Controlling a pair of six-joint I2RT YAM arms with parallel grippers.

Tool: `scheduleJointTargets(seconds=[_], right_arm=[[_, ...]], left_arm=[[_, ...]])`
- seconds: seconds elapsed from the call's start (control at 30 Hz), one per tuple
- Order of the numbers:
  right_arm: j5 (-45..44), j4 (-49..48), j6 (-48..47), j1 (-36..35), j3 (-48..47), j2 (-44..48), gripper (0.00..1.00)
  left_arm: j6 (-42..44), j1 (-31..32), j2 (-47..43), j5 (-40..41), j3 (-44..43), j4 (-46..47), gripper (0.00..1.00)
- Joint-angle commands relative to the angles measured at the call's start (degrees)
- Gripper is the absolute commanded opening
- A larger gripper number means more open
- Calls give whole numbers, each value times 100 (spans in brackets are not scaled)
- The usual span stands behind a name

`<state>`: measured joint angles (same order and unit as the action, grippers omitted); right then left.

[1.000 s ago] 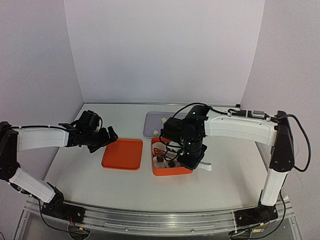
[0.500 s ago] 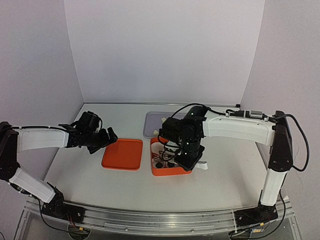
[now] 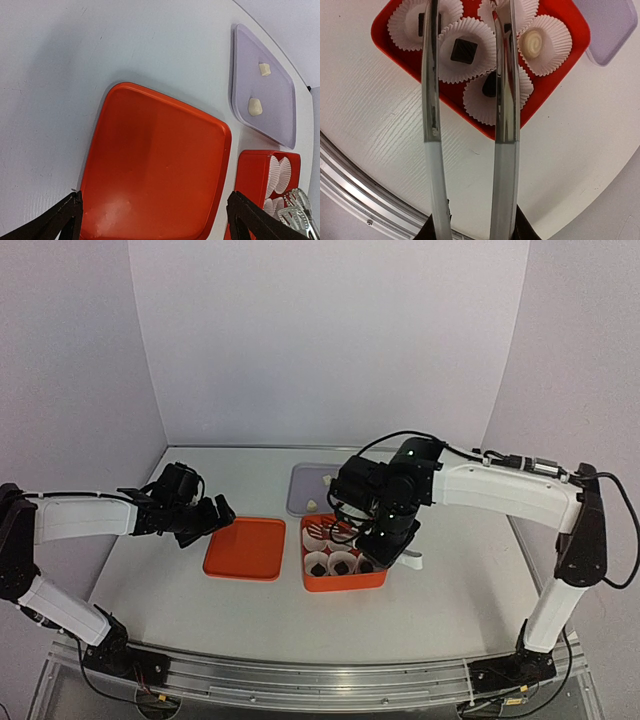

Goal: Pack the chocolate

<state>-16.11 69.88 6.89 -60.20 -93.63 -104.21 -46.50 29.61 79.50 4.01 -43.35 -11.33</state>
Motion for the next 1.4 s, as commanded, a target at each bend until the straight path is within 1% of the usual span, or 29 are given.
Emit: scheduleJointTargets(seconds=[0.0,0.17,0.3,0.4,0.53,0.6,0.7,0.83,1.1,1.23,1.37], right_arm=[[-331,-140,346,-32,-1,710,31],[-843,-279,534,-24,47,882,32],[-1214,-430,283,181,-145,710,35],[-1090,-566,-20,599,-527,305,36],[-754,-686,-551,1351,-1319,-445,37],[-691,-694,-932,1531,-1714,-829,38],[-718,-699,-1272,1721,-2319,-1460,39],[-591,-698,-1421,1960,-3063,-2233,40],[-593,-697,-1700,2189,-4412,-3634,41],[-531,-699,-1703,2308,-4760,-3993,41],[-514,-700,-1745,2354,-4820,-4202,41]], left_arm=[[20,-19,-110,-32,-113,108,100],[29,-18,-86,-68,-160,95,100],[70,-18,-117,-83,-130,67,100],[112,-21,-115,-85,-122,53,100],[147,-22,-64,-122,-157,97,100],[145,-22,-17,-158,-177,121,100],[126,-24,59,-192,-198,120,100],[147,-25,223,-178,-278,48,100],[298,-25,574,-223,-579,-3,100],[349,-25,736,-224,-668,-1,100],[417,-25,918,-217,-777,-36,100]])
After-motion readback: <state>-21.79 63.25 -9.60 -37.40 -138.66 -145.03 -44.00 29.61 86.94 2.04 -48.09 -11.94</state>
